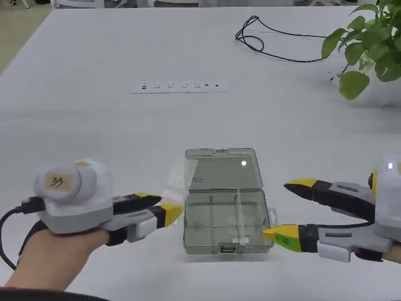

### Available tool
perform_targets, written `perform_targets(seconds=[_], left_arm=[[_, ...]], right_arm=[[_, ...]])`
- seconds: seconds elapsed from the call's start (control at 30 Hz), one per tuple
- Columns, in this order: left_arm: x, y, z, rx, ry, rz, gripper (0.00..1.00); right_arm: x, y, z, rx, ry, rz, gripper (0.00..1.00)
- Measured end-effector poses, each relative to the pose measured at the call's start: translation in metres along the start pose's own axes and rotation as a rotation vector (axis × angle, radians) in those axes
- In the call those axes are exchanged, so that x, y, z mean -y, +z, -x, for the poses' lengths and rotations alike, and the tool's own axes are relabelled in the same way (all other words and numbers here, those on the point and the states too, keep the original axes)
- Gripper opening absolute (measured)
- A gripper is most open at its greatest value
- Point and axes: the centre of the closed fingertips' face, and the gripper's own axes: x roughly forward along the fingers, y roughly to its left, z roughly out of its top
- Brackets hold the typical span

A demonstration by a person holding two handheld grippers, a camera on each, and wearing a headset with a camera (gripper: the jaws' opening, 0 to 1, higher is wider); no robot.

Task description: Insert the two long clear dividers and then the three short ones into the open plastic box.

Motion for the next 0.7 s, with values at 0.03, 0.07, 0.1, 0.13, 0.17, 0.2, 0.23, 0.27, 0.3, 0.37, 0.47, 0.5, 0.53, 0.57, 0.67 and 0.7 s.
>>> perform_targets(seconds=[0.03,0.07,0.1,0.13,0.17,0.2,0.23,0.27,0.3,0.37,0.47,0.5,0.53,0.57,0.67,0.7], left_arm=[[0.002,0.001,-0.001,0.005,-0.004,0.001,0.30],[0.006,0.002,-0.003,0.011,-0.013,0.002,0.30],[0.009,0.002,-0.004,0.013,-0.020,0.003,0.30],[0.011,0.003,-0.005,0.017,-0.027,0.003,0.30],[0.013,0.004,-0.007,0.021,-0.033,0.005,0.30],[0.016,0.005,-0.008,0.027,-0.044,0.006,0.30],[0.019,0.006,-0.010,0.031,-0.052,0.007,0.30],[0.023,0.007,-0.012,0.037,-0.062,0.005,0.30],[0.025,0.008,-0.013,0.041,-0.066,0.004,0.30],[0.031,0.010,-0.015,0.049,-0.081,0.003,0.30],[0.037,0.013,-0.018,0.062,-0.096,0.002,0.30],[0.038,0.014,-0.018,0.064,-0.099,0.001,0.30],[0.041,0.014,-0.019,0.065,-0.105,-0.001,0.30],[0.044,0.014,-0.021,0.066,-0.113,-0.003,0.30],[0.050,0.015,-0.023,0.069,-0.124,-0.011,0.30],[0.051,0.015,-0.024,0.068,-0.128,-0.011,0.30]], right_arm=[[0.000,0.001,-0.001,0.003,-0.001,-0.006,0.59],[-0.002,0.007,-0.004,0.024,0.001,-0.018,0.58],[-0.003,0.011,-0.006,0.035,-0.002,-0.037,0.56],[-0.004,0.015,-0.009,0.047,-0.002,-0.062,0.54],[-0.006,0.018,-0.011,0.051,-0.001,-0.070,0.53],[-0.007,0.021,-0.014,0.052,-0.008,-0.077,0.51],[-0.008,0.022,-0.016,0.053,-0.014,-0.079,0.49],[-0.008,0.025,-0.020,0.057,-0.020,-0.091,0.46],[-0.009,0.027,-0.022,0.063,-0.022,-0.103,0.44],[-0.009,0.028,-0.027,0.062,-0.036,-0.129,0.39],[-0.009,0.028,-0.034,0.060,-0.060,-0.204,0.34],[-0.009,0.028,-0.035,0.065,-0.060,-0.212,0.30],[-0.009,0.029,-0.037,0.069,-0.067,-0.233,0.28],[-0.009,0.030,-0.039,0.075,-0.070,-0.253,0.27],[-0.011,0.028,-0.044,0.063,-0.077,-0.275,0.24],[-0.010,0.027,-0.046,0.059,-0.081,-0.283,0.22]])
